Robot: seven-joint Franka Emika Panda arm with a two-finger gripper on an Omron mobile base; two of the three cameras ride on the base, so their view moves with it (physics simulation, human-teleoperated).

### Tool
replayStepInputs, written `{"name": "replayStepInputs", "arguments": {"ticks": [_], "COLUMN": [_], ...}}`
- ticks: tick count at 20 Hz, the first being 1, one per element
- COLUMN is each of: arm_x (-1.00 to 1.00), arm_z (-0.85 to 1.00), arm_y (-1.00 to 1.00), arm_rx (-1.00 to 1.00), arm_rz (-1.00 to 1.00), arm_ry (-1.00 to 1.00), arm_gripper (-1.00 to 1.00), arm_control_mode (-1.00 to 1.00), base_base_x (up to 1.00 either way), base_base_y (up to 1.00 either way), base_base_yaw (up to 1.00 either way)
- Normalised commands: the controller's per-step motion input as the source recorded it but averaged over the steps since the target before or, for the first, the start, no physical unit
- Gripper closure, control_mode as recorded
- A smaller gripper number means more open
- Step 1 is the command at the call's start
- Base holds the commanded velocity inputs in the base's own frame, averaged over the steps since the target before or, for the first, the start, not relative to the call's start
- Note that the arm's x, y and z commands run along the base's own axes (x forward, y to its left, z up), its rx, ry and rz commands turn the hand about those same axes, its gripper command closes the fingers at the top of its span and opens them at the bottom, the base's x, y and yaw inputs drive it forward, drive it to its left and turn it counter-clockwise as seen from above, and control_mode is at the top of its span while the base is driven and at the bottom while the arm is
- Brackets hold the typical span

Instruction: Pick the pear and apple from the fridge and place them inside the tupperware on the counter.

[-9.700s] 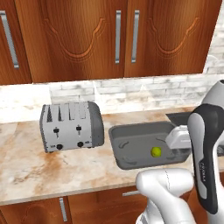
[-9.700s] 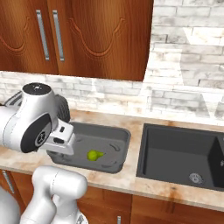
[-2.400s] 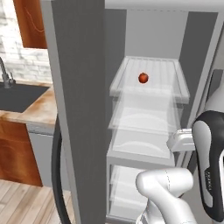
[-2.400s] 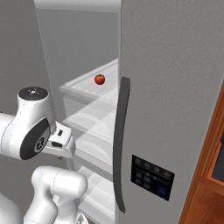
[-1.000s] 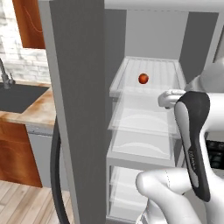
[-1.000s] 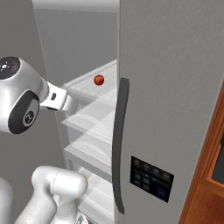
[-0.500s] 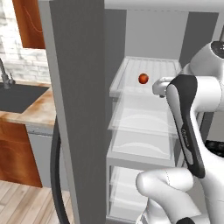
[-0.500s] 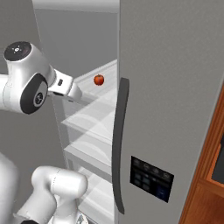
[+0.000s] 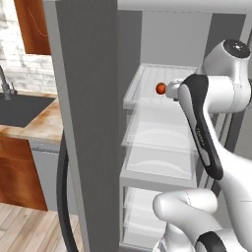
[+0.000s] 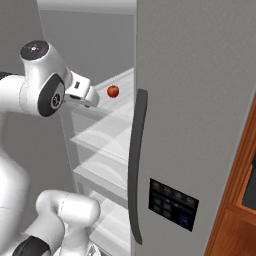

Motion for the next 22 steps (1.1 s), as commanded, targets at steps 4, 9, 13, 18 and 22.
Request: {"name": "replayStepInputs", "arguments": {"ticks": [4, 9, 13, 18, 22], "arm_x": [0.47, 0.42, 0.38, 0.35, 0.36], "arm_z": [0.0, 0.0, 0.0, 0.0, 0.0], "arm_y": [0.0, -0.04, -0.14, -0.16, -0.03], "arm_rx": [0.0, 0.0, 0.0, 0.0, 0.0], "arm_rz": [0.0, -0.03, -0.08, -0.04, -0.01], "arm_ry": [0.0, 0.0, 0.0, 0.01, 0.05], "arm_gripper": [-1.0, -1.0, -1.0, -1.0, -1.0], "arm_control_mode": [-1.0, -1.0, -1.0, -1.0, -1.0], "base_base_x": [0.0, 0.0, 0.0, 0.0, 0.0], "base_base_y": [0.0, 0.0, 0.0, 0.0, 0.0], "base_base_yaw": [0.0, 0.0, 0.0, 0.0, 0.0]}}
